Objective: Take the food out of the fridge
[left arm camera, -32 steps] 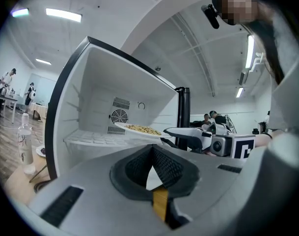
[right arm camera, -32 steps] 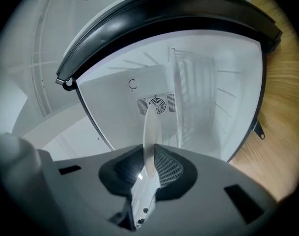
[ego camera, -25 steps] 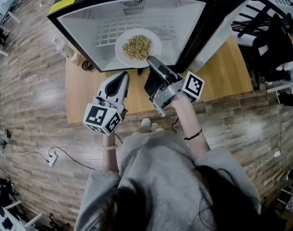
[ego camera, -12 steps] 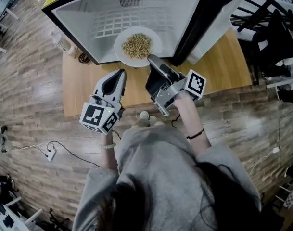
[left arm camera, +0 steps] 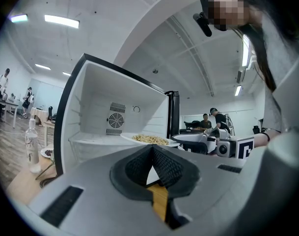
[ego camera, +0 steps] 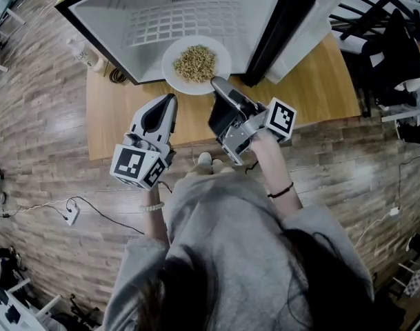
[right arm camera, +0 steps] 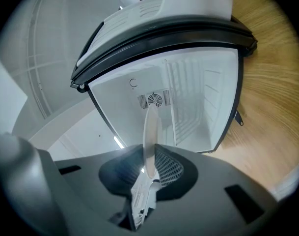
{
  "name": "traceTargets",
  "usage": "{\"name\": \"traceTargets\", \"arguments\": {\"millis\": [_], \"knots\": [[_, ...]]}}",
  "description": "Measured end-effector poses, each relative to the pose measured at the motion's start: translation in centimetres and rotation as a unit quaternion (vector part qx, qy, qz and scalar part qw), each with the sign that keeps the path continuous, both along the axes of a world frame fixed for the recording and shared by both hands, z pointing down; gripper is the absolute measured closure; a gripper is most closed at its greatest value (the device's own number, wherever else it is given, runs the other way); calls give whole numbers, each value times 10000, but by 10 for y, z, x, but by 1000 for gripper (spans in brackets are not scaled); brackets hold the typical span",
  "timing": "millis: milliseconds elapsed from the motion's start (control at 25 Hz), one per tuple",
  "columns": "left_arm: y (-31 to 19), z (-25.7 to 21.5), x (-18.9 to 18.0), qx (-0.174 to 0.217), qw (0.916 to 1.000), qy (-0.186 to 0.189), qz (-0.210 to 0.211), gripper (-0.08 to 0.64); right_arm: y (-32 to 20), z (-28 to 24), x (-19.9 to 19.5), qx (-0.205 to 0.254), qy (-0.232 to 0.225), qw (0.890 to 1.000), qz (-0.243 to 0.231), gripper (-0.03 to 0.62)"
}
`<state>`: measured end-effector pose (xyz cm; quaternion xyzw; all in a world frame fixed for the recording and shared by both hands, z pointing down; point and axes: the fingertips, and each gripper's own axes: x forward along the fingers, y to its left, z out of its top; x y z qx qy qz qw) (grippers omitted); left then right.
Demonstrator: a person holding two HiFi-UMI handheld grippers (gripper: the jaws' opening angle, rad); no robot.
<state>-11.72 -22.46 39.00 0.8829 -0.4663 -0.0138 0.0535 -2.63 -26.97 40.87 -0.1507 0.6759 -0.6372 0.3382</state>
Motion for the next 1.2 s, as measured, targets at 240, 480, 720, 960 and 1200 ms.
{"name": "traceTargets", "arguments": {"millis": [240, 480, 720, 960, 1200], "knots": [[1, -1, -3, 5, 10000, -27, -70, 552, 1, 0, -1, 24, 30, 10000, -34, 529], [2, -2, -3, 10, 9999, -22, -101, 552, 2, 1, -2, 5, 45, 10000, -74, 529], [2, -2, -4, 19, 9999, -53, -115, 552, 2, 1, -2, -11, 21, 10000, -69, 529], [3, -2, -4, 39, 9999, -74, -103, 552, 3, -1, -3, 17, 25, 10000, -79, 529], [3, -4, -5, 71, 9999, -75, -102, 552, 3, -2, -4, 38, 23, 10000, -77, 529]]}}
